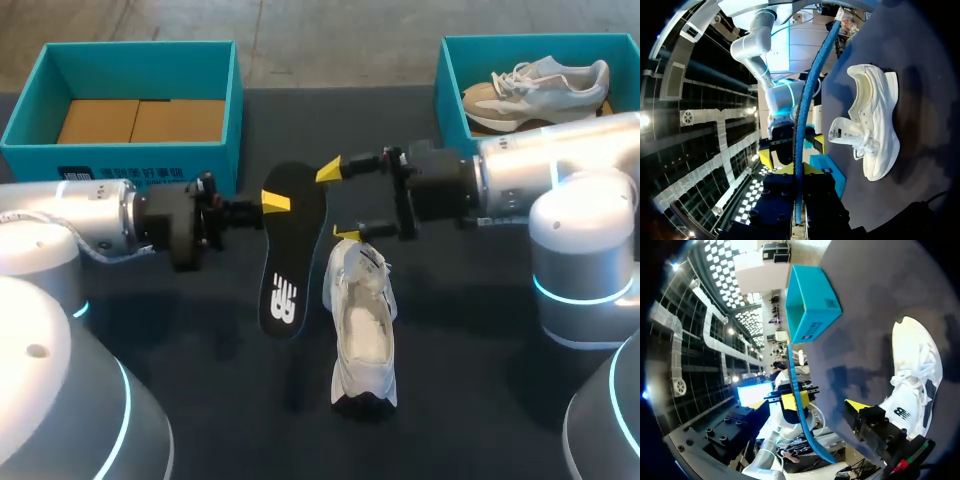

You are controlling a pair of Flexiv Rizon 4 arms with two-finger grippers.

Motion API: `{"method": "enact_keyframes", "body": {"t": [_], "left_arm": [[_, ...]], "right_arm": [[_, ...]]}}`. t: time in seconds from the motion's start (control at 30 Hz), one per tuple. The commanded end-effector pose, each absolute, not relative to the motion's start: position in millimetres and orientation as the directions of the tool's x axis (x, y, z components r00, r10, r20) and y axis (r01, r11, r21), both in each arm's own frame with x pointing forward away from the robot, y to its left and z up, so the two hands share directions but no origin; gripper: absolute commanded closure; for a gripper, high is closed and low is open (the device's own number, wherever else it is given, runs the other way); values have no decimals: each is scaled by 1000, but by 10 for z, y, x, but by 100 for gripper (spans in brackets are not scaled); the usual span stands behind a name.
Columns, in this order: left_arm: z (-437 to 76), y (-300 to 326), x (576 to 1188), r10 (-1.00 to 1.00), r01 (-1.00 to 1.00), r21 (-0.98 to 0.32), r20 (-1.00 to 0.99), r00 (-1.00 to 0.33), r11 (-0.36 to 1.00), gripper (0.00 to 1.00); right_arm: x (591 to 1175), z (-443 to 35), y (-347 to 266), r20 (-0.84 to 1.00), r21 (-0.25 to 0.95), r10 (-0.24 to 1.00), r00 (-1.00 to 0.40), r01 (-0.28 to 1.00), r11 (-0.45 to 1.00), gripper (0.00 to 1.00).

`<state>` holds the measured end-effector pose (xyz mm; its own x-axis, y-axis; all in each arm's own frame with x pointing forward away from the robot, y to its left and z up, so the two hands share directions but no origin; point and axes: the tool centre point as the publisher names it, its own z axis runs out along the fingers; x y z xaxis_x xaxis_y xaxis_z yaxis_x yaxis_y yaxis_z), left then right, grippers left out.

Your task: Take the shoe out of the shoebox, open the shoe tongue, remove and reinsert the insole, then place the shoe into the shoebox

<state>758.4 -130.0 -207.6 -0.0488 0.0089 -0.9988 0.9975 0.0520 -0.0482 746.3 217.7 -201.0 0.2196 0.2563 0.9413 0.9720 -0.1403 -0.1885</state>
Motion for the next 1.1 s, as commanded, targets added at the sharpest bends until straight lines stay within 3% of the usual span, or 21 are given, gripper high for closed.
{"method": "enact_keyframes", "body": {"t": [0.03, 0.67, 1.1], "left_arm": [[-2051, -1239, 7474, 28, 997, -60, -998, -62, 51, 100], [-2150, -1358, 6899, 100, 985, -175, -980, -173, -5, 100], [-2219, -1456, 6515, 137, 969, -245, -961, -239, -25, 100]], "right_arm": [[7307, -1931, 1938, 923, -191, 307, 233, 968, -160, 0], [6842, -1962, 1500, 858, -226, 423, 292, 953, -201, 0], [6492, -2050, 1260, 839, -268, 458, 295, 955, -125, 0]]}}
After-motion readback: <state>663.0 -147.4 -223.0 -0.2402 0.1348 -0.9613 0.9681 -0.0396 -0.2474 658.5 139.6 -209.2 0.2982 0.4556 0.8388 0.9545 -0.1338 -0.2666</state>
